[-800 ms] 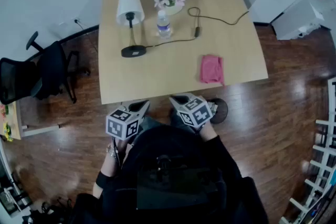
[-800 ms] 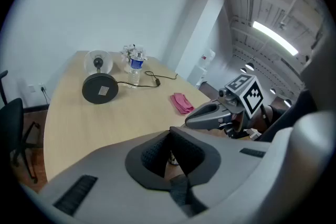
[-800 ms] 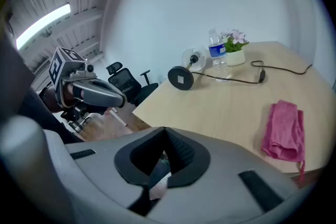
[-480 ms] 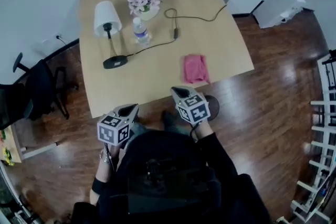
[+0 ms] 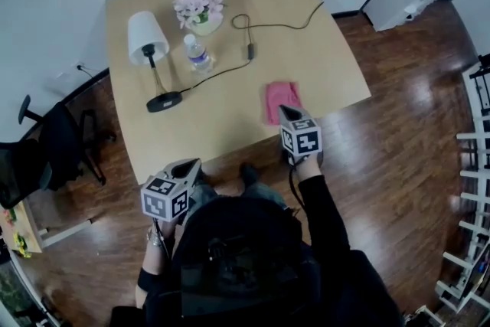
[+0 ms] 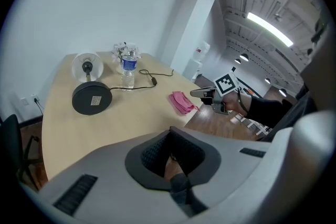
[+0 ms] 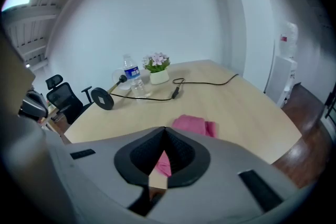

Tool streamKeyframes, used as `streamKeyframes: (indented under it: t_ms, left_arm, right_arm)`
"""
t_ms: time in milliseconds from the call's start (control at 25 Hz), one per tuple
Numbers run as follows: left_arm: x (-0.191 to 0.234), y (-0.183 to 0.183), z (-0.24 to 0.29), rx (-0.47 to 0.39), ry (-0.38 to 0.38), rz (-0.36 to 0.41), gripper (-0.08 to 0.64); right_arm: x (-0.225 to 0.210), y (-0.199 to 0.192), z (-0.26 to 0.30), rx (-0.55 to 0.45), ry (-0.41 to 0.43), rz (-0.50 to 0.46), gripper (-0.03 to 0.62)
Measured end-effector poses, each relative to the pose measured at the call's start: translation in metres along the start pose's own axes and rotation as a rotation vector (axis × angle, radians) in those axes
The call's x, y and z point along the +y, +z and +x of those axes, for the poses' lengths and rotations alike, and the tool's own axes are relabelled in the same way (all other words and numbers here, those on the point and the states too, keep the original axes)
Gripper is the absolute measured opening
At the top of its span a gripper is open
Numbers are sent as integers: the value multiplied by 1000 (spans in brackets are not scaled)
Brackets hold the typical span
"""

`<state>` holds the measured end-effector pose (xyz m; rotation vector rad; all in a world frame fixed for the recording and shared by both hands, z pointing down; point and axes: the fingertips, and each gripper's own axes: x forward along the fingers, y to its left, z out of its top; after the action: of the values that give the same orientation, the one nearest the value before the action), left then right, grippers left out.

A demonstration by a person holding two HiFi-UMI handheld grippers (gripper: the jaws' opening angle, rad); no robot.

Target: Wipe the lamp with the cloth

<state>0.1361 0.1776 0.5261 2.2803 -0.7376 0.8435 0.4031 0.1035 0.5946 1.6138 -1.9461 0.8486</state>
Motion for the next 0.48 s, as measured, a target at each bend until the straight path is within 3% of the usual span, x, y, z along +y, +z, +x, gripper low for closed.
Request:
streamKeyframes:
  t_ms: [80,120,160,280,480]
  left_arm:
    - [3,-2,0,8,4,-6,3]
    - [5,-3,0,12,6,-10,3]
    - [6,-3,0,16,8,-14,3]
    - [11,-5,0,29,19,-25,3]
    - [21,-10,0,47,43,-43,3]
  right_arm:
    - [-12,-5,13,24,-36,7,7]
    - [-16,-8,21,44,-45,12,81]
    - [-20,-12,31,68,-50,22,225]
    - [-33,-25,57,127,-89,53,374]
    - [-51,-41,83,206,-157,104,466]
